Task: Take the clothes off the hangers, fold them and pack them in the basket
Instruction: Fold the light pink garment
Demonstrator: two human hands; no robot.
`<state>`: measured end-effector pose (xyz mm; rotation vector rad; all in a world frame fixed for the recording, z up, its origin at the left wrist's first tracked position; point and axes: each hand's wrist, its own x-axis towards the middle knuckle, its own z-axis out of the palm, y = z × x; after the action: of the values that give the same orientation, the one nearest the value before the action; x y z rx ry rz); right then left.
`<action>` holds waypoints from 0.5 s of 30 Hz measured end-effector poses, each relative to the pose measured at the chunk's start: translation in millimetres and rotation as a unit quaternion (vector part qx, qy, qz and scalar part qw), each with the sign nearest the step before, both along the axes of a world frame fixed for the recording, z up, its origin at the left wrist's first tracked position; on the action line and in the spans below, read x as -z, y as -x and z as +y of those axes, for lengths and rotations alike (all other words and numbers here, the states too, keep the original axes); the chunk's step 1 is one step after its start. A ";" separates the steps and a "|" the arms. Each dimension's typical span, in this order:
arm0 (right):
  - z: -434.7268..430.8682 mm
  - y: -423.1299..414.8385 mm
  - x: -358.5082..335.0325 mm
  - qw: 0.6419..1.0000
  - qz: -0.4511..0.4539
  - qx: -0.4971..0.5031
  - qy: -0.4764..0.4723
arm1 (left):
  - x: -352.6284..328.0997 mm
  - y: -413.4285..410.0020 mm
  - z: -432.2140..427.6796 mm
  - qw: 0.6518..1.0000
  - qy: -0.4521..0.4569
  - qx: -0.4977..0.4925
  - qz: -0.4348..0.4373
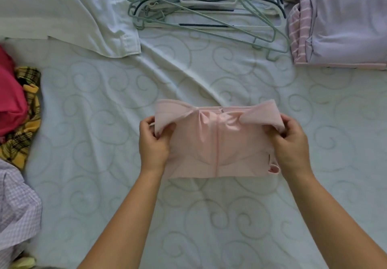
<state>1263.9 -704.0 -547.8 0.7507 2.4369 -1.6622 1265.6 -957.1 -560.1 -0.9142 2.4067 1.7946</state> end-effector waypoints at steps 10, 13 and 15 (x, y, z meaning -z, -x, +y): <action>-31.7 -15.4 8.9 0.929 0.151 -0.155 -0.302 | 2.1 -23.9 31.8 0.875 0.369 0.277 0.150; -39.4 -16.9 42.4 0.880 0.122 -0.258 -0.380 | 45.5 -12.5 37.0 0.812 0.452 0.357 0.092; -33.4 -9.0 69.3 0.866 0.051 -0.277 -0.414 | 73.7 -1.5 32.6 0.806 0.461 0.367 0.059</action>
<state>1272.9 -737.4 -617.1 -0.0493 3.0102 -0.4279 1267.1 -924.5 -633.9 0.2434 3.0442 0.3821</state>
